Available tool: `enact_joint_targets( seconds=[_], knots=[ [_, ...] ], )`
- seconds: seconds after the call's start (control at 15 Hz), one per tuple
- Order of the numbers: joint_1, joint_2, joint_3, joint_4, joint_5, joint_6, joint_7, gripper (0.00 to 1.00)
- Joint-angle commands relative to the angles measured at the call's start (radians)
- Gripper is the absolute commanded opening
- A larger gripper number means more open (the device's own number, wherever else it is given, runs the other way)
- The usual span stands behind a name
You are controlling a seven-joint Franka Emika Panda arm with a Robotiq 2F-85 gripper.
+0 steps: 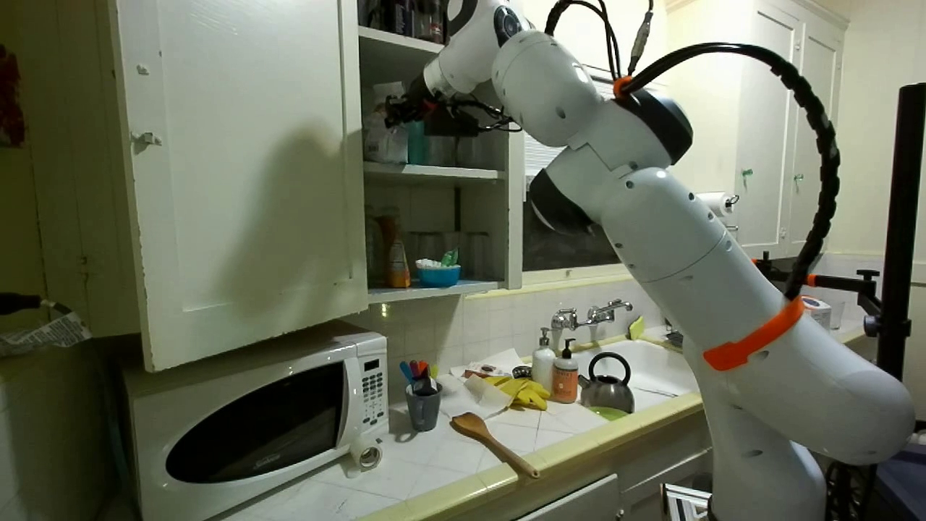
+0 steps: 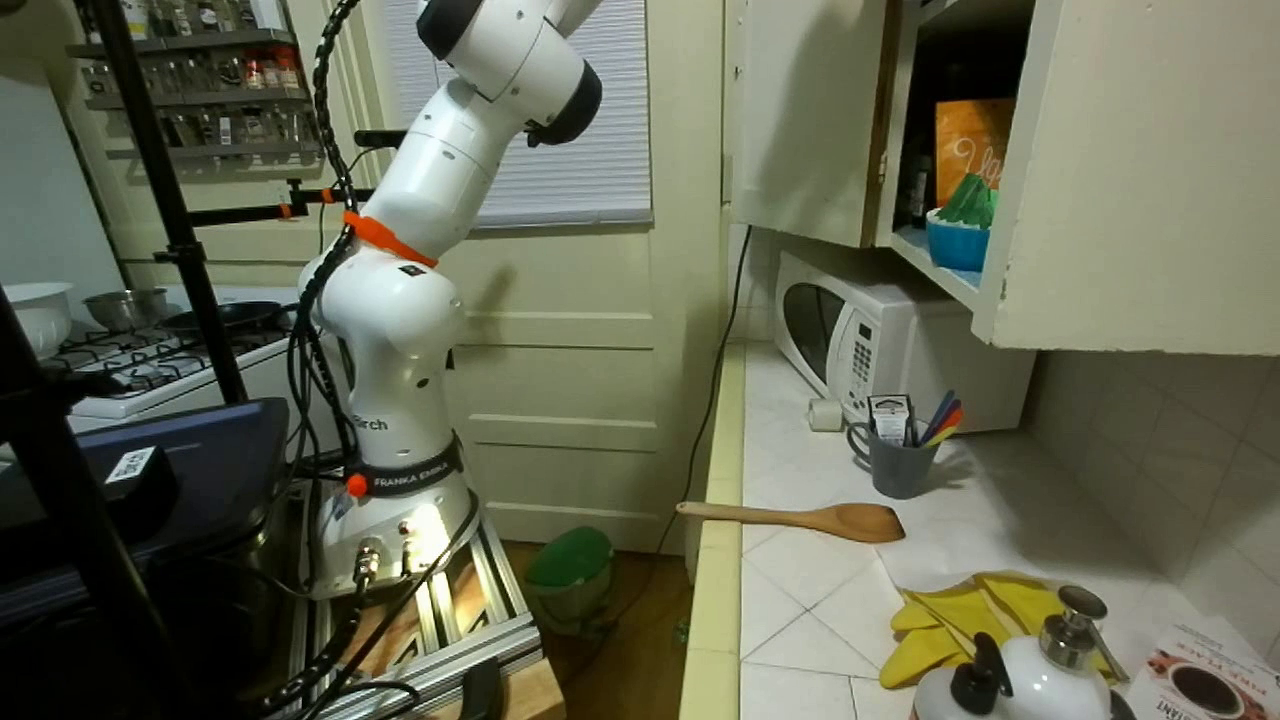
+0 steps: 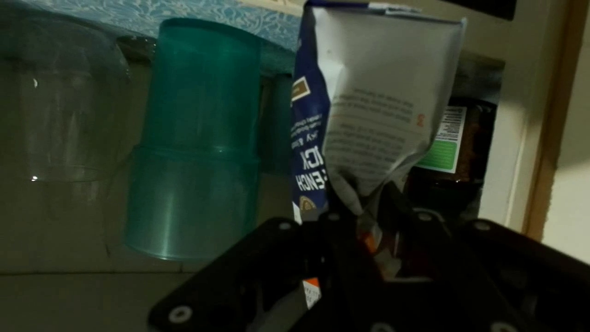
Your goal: Put the packet in the middle compartment of the top cabinet
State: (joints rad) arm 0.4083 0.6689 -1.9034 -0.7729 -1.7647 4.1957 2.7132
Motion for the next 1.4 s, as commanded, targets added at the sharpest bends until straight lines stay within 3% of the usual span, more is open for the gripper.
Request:
enact_joint_targets(
  seconds=[0.0, 0.07, 0.2, 0.6, 0.87, 1.2, 1.33],
  knots=[
    [0.010, 0.060, -0.064, -0.049, 0.020, 0.022, 0.038, 0.06],
    [0.009, 0.067, -0.074, -0.049, 0.025, 0.022, 0.038, 0.48],
    [0.010, 0.081, -0.094, -0.054, 0.033, 0.022, 0.038, 0.54],
    [0.016, 0.099, -0.147, -0.069, 0.047, 0.028, 0.038, 0.99],
    [0.033, 0.080, -0.169, -0.078, 0.039, 0.065, 0.038, 1.00],
    [0.079, 0.028, -0.074, -0.082, -0.110, 0.042, 0.038, 1.00],
    [0.128, -0.012, -0.024, -0.124, -0.183, 0.042, -0.006, 1.00]
  ],
)
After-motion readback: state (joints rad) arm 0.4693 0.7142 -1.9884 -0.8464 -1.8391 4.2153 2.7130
